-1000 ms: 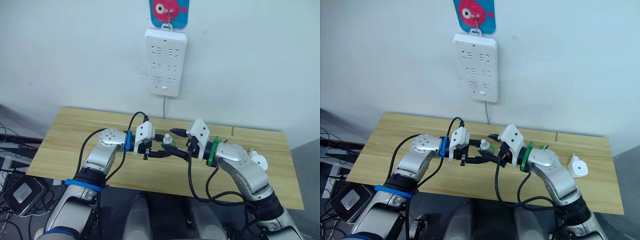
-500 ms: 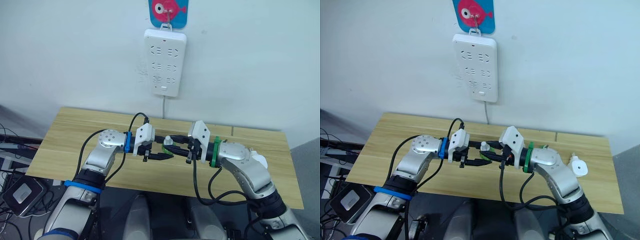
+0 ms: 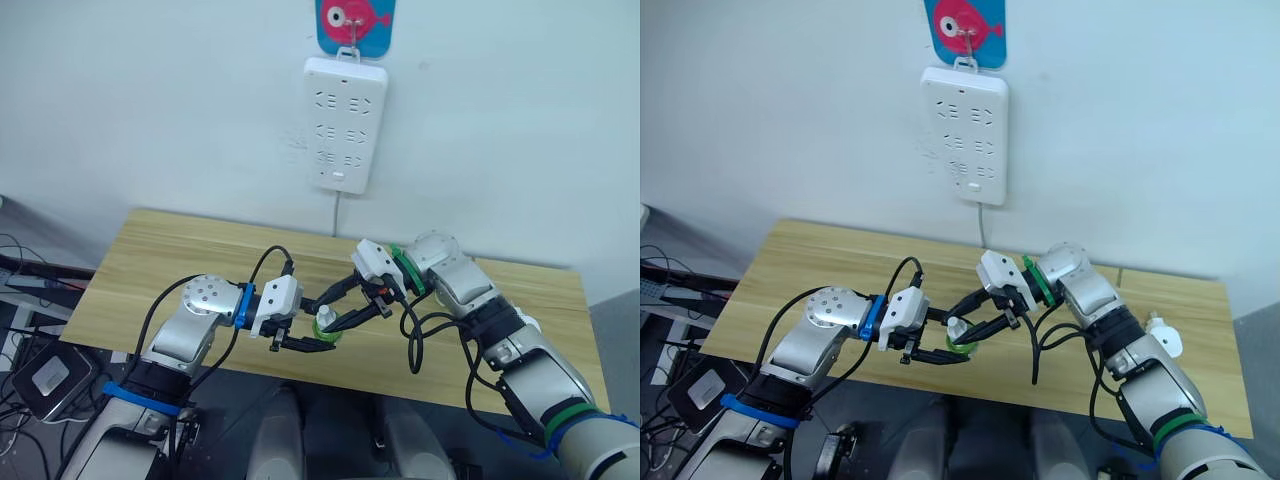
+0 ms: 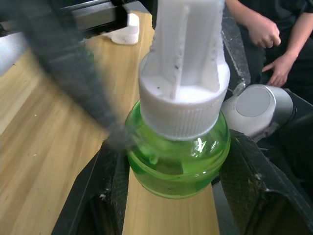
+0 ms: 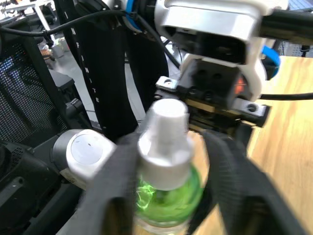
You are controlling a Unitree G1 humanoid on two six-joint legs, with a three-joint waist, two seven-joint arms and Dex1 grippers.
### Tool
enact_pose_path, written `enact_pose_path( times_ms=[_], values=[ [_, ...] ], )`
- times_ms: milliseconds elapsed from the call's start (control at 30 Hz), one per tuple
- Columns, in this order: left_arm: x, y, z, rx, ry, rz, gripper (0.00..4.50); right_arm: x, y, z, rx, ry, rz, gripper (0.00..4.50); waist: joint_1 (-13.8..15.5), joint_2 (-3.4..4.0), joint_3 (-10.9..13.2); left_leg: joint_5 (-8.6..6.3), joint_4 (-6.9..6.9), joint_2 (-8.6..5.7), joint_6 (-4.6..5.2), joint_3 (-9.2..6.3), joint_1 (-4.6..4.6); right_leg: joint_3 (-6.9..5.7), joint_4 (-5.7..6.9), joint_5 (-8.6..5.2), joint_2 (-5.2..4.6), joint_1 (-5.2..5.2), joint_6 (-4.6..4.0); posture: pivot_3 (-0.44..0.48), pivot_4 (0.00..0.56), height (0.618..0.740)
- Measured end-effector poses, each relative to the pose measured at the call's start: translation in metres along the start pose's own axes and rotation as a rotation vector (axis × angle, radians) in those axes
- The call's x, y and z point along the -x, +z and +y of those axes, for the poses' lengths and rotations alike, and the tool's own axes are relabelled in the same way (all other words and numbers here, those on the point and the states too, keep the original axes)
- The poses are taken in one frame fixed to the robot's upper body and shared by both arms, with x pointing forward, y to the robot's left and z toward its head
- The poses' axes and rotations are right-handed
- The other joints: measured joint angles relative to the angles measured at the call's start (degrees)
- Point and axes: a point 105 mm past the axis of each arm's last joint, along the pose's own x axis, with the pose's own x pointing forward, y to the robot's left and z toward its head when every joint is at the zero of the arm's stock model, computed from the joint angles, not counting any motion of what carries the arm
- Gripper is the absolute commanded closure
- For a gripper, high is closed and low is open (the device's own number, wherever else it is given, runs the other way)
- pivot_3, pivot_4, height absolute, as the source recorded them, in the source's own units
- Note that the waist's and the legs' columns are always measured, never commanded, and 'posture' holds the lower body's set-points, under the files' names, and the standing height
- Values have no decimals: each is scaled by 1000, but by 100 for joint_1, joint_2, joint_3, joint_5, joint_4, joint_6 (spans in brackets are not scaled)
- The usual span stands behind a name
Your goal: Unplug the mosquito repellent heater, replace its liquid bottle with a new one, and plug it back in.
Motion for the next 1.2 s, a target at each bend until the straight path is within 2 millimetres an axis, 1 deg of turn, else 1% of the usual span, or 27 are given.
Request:
enact_pose_path(
  times_ms=[67, 100, 133, 233, 300, 467, 500, 567, 600, 667, 733, 800, 867, 1000, 1067, 1200],
  values=[
    [-2, 0, 0, -1, -4, -4, 2270, 9, -2, 0, -5, -20, 18, 643, 36, 0, 0, 0, 3, -1, 0, 0, 0, -1, 0, 0, 0, 2, 0, 86, 290, 740],
    [-3, 0, -1, -1, -10, -5, 2270, 16, -5, 0, -14, -38, 36, 261, 43, 1, 0, 0, 3, -2, 0, 0, 0, -1, 0, 0, -1, 2, 0, 68, 289, 740],
    [-4, 1, -2, -5, -19, -7, 2270, 28, -7, 0, -26, -71, 52, 74, 46, 1, 0, 0, 2, -3, 0, 1, -1, 1, -1, 0, -2, 1, 0, 68, 289, 740],
    [-6, 2, 2, -5, -11, -16, 2270, 55, -15, 4, -57, -148, 93, 74, 28, 0, 0, 0, -2, 0, 1, -1, 0, -1, -2, 0, 0, 0, 0, 45, 286, 740],
    [-4, 1, 7, 3, 6, -16, 2270, 65, -19, 8, -79, -199, 102, 74, 4, 0, 0, -1, -3, 3, 1, -2, 0, -1, -2, 0, 3, 0, 0, 24, 277, 740],
    [-3, 0, 15, 13, 40, -21, 2270, 78, -22, 21, -121, -322, 116, 74, -97, 1, 0, 0, -2, 1, 1, 0, -1, 2, 1, 0, 1, -1, -1, 12, 268, 740],
    [-3, -1, 18, 17, 54, -23, 2270, 78, -22, 26, -136, -357, 113, 74, -117, 1, 0, 0, -3, 1, 1, -1, -1, 1, 0, 0, 1, 0, -1, 9, 266, 740],
    [-1, -2, 23, 22, 86, -25, 2270, 72, -19, 34, -163, -415, 83, 74, -132, 0, -1, 0, -2, 1, 0, -6, -4, -2, 1, 0, 2, -1, 0, 0, 265, 740],
    [0, -3, 26, 22, 107, -26, 2270, 64, -18, 39, -178, -442, 65, 74, -139, 1, -1, 0, -1, 1, 0, -6, -4, -1, 2, 0, 2, -1, 0, -2, 262, 740],
    [1, -2, 32, 25, 137, -31, 2270, 50, -13, 40, -187, -501, 34, 74, -175, 1, -1, 0, 2, 1, -1, -3, -4, 2, 5, 0, 2, -1, 0, -2, 262, 740],
    [1, 0, 35, 19, 154, -40, 2270, 37, -7, 37, -188, -570, -7, 74, -201, 1, -1, 2, 4, 1, -4, -2, -4, 3, 7, 0, 2, -1, 1, -8, 259, 740],
    [1, -2, 36, 25, 161, -37, 2270, 23, 1, 28, -181, -634, -44, 74, -225, 0, -4, 5, 3, 1, -9, -4, -2, 2, 9, 0, 4, -2, 1, -14, 257, 740],
    [2, -4, 36, 31, 162, -34, 2270, 14, 3, 22, -180, -674, -51, 74, -227, -1, -5, 8, 2, 0, -13, -5, -3, 0, 9, 0, 4, -2, 1, -14, 257, 740],
    [1, -4, 36, 29, 160, -33, 2270, 8, 8, -3, -156, -786, -57, 74, -225, -2, -6, 9, 3, -2, -15, -4, -4, 0, 9, 0, 2, -3, 1, -14, 257, 740],
    [0, -4, 36, 25, 159, -37, 2270, 10, 9, -7, -147, -804, -49, 74, -212, -2, -7, 8, 0, -1, -15, -6, -5, -3, 7, 0, 2, -3, 1, -14, 257, 740],
    [1, -6, 36, 31, 162, -29, 2270, 15, 4, -6, -142, -794, -31, 74, -177, -2, -7, 8, -1, -2, -14, -5, -11, -3, 4, 0, 2, -7, 1, -16, 261, 740]
  ],
)
